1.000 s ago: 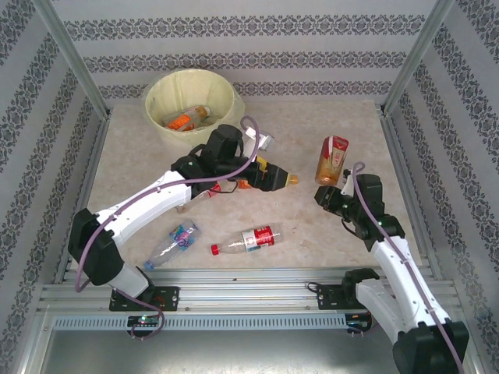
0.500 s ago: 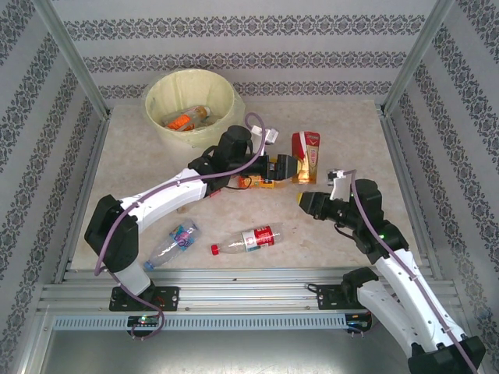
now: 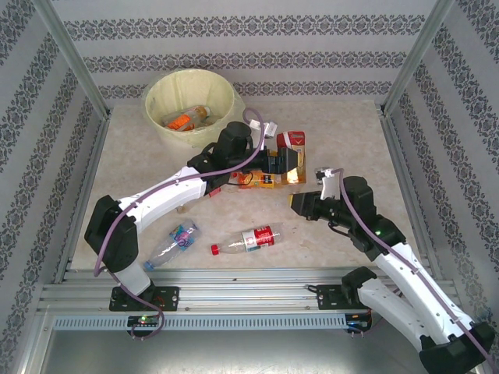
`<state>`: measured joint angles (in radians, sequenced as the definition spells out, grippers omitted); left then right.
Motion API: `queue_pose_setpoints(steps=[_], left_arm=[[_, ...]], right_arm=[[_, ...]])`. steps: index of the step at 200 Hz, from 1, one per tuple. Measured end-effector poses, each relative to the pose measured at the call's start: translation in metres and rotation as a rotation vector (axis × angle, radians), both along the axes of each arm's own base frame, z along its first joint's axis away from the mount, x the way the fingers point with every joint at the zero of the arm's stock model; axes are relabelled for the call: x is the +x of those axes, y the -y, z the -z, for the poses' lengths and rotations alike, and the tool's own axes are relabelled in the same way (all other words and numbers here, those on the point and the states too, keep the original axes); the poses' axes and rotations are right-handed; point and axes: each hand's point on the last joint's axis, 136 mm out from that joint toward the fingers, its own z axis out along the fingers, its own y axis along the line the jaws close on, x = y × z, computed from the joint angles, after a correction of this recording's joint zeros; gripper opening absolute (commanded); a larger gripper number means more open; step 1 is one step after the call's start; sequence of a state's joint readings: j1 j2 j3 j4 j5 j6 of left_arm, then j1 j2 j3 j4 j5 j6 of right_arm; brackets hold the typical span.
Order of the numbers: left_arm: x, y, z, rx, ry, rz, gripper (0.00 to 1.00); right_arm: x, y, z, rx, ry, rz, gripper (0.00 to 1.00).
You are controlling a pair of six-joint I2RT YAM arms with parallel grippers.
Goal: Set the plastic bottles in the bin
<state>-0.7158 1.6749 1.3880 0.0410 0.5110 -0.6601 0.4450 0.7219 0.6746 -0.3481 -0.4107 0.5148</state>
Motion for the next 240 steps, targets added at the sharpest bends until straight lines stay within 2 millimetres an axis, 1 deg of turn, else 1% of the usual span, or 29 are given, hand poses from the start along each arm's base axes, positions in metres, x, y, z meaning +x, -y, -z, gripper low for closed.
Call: queue_pose_setpoints(steps=[35,52,60,76,89,104,118,133,160,182,204,215,232,240], left_arm=[[0.000,0.002,-0.006,-0.013,-0.003,-0.001,0.65],[0.000,0.002,-0.007,-0.016,-0.009,-0.005,0.58],[0.000,0.001,-0.007,-0.015,-0.010,-0.007,0.56],[0.001,0.001,-0.007,-0.013,-0.010,-0.010,0.53],[0.000,0.001,-0.009,-0.007,-0.015,-0.011,0.53],[0.001,-0.001,-0.012,0.005,-0.004,-0.016,0.53],[0.002,-0.003,-0.017,0.024,0.007,-0.023,0.53],[0.003,-0.008,-0.025,0.049,0.025,-0.039,0.53],[0.009,-0.023,-0.051,0.082,0.074,-0.080,0.53],[0.020,-0.042,-0.078,0.111,0.129,-0.131,0.53],[0.033,-0.068,-0.109,0.148,0.188,-0.201,0.53],[0.038,-0.082,-0.128,0.160,0.222,-0.239,0.53],[0.049,-0.106,-0.154,0.169,0.268,-0.298,0.53],[0.054,-0.117,-0.163,0.176,0.284,-0.324,0.52]], right_arm=[[0.000,-0.004,0.005,-0.046,0.003,-0.006,0.32],[0.001,-0.004,0.007,-0.069,0.004,-0.001,0.34],[0.002,-0.005,0.007,-0.079,0.007,0.000,0.36],[0.003,-0.005,0.008,-0.093,0.012,0.002,0.46],[0.004,-0.005,0.008,-0.104,0.018,0.005,0.57],[0.003,-0.004,0.008,-0.111,0.018,0.014,0.67],[0.001,-0.002,0.005,-0.110,0.030,0.019,0.73],[-0.003,0.002,-0.003,-0.101,0.058,0.026,0.79],[-0.011,0.008,-0.029,-0.061,0.129,0.036,0.87],[-0.019,0.013,-0.054,-0.021,0.192,0.042,0.91],[-0.028,0.019,-0.079,0.019,0.257,0.046,0.94],[-0.032,0.021,-0.090,0.036,0.285,0.048,0.96],[-0.037,0.024,-0.103,0.057,0.318,0.050,0.97],[-0.039,0.025,-0.108,0.064,0.330,0.051,0.97]])
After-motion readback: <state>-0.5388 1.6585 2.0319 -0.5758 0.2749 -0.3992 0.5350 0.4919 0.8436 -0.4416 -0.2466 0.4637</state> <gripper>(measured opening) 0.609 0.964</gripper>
